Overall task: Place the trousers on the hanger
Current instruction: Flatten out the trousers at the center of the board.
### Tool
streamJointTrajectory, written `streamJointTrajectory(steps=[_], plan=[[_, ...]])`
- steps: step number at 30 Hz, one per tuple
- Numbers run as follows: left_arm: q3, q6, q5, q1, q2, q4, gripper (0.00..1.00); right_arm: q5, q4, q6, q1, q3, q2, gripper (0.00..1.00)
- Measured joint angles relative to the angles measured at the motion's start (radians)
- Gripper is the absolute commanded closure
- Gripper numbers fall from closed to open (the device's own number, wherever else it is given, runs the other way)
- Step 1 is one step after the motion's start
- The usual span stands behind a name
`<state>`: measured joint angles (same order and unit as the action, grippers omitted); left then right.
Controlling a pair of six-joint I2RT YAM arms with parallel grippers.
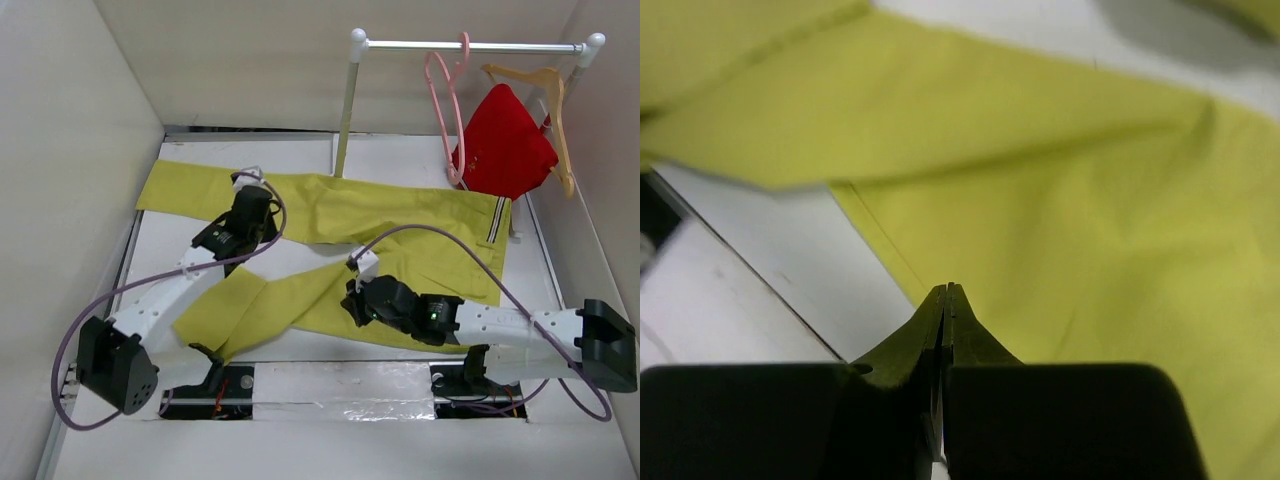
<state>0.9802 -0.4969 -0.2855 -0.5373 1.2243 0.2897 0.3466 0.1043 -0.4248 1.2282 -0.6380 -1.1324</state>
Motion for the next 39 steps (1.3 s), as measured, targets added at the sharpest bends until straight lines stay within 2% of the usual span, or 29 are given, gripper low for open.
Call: streamJointTrajectory(steps=[1, 4, 8, 17, 22, 29, 32, 33, 35, 36, 39], plan=[[-0.027, -0.003, 0.008, 0.018, -0.03, 0.019, 1.0, -0.023, -0.043, 0.009, -0.021, -0.003, 0.0, 1.0], [-0.083, -0.013, 0.026, 0.068, -0.095, 0.097, 0.89, -0.06, -0.1, 0.037, -0.045, -0.022, -0.022, 1.0], [-0.101, -0.051, 0.035, 0.066, -0.092, 0.165, 0.75, -0.096, -0.126, 0.076, -0.064, -0.026, -0.007, 0.99], [-0.183, -0.113, 0.089, 0.026, 0.157, 0.203, 0.75, -0.164, -0.151, 0.101, -0.258, 0.07, 0.267, 0.94], [-0.201, -0.129, 0.055, 0.021, 0.18, 0.218, 0.74, -0.222, -0.154, 0.108, -0.324, 0.153, 0.355, 0.93], [-0.201, -0.132, 0.031, 0.022, 0.219, 0.209, 0.7, -0.291, -0.162, 0.114, -0.359, 0.199, 0.373, 0.86], [-0.191, -0.131, 0.03, 0.019, 0.251, 0.204, 0.72, -0.314, -0.167, 0.116, -0.359, 0.204, 0.364, 0.85], [-0.184, -0.13, 0.027, 0.019, 0.258, 0.204, 0.76, -0.322, -0.169, 0.116, -0.359, 0.204, 0.359, 0.85], [-0.172, -0.13, 0.022, 0.019, 0.27, 0.2, 0.93, -0.339, -0.174, 0.116, -0.359, 0.206, 0.351, 0.84], [-0.168, -0.13, 0.017, 0.019, 0.272, 0.198, 0.98, -0.344, -0.177, 0.116, -0.359, 0.208, 0.348, 0.83], [-0.159, -0.131, -0.013, 0.017, 0.266, 0.196, 1.0, -0.356, -0.184, 0.115, -0.359, 0.211, 0.336, 0.82]])
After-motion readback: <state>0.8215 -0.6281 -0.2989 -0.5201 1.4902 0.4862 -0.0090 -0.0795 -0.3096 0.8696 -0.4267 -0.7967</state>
